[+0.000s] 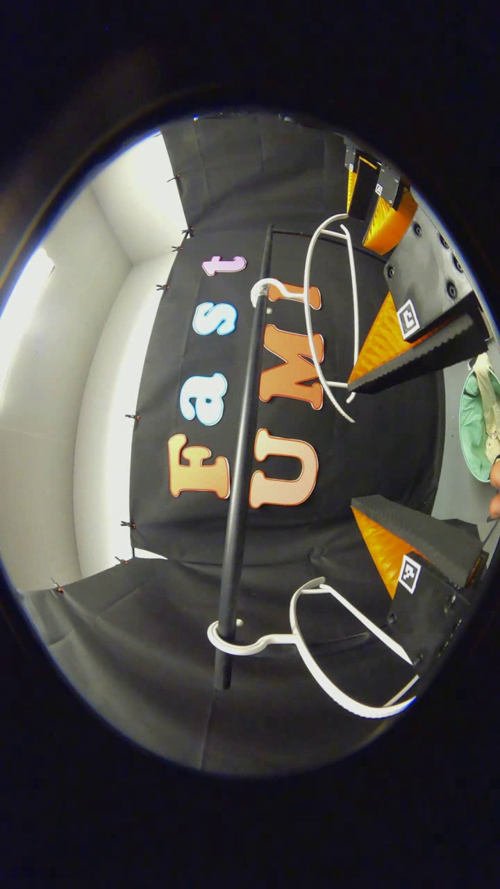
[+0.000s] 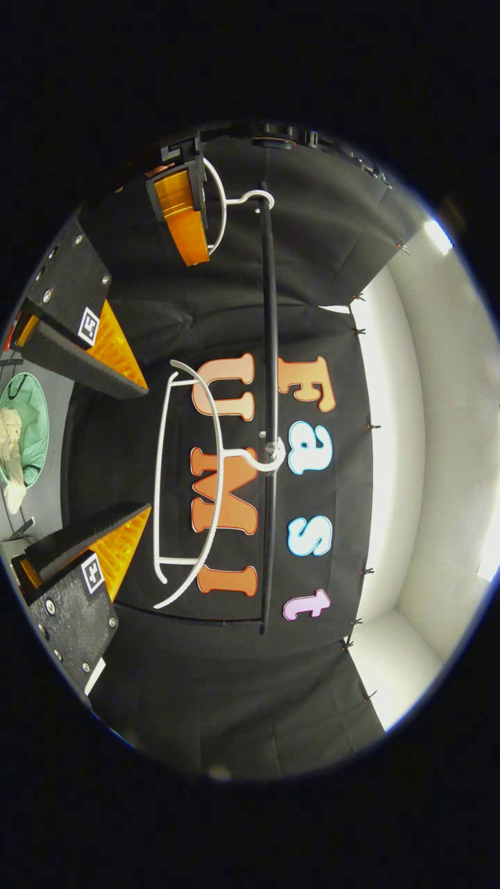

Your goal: Grasp the clothes on the hanger with both hands and then place them into the laundry hamper below.

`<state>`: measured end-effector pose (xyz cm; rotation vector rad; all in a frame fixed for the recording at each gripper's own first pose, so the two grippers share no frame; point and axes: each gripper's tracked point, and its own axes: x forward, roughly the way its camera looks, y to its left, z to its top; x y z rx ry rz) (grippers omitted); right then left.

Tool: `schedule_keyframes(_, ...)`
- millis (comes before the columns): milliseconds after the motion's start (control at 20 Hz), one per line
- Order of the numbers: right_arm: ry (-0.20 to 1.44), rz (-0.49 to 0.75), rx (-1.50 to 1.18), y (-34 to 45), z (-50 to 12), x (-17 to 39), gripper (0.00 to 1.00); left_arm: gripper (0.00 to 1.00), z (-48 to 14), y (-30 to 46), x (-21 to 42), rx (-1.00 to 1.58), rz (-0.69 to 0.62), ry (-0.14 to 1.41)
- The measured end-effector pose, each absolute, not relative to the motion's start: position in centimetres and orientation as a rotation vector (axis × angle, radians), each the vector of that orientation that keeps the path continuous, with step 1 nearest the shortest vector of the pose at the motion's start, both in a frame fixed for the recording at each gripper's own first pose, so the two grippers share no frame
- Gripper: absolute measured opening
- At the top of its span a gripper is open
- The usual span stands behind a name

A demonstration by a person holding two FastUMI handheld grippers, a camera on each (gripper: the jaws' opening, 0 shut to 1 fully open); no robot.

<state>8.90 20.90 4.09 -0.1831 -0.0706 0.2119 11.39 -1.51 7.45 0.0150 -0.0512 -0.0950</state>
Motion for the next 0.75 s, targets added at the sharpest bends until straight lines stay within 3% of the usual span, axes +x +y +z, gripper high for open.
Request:
schedule_keyframes(400, -0.060, 0.206, -0.184, 21.1, 3.3, 9.3, 0.93, 0.94, 7.3, -0.8, 11.9, 0.037, -0.069, -0.054)
schedule_keyframes(750, -0.055, 0.208, -0.185, 21.8, 2.7, 9.7, 0.93, 1.00, 7.0, -0.2, 12.4, 0.027, -0.059, -0.044)
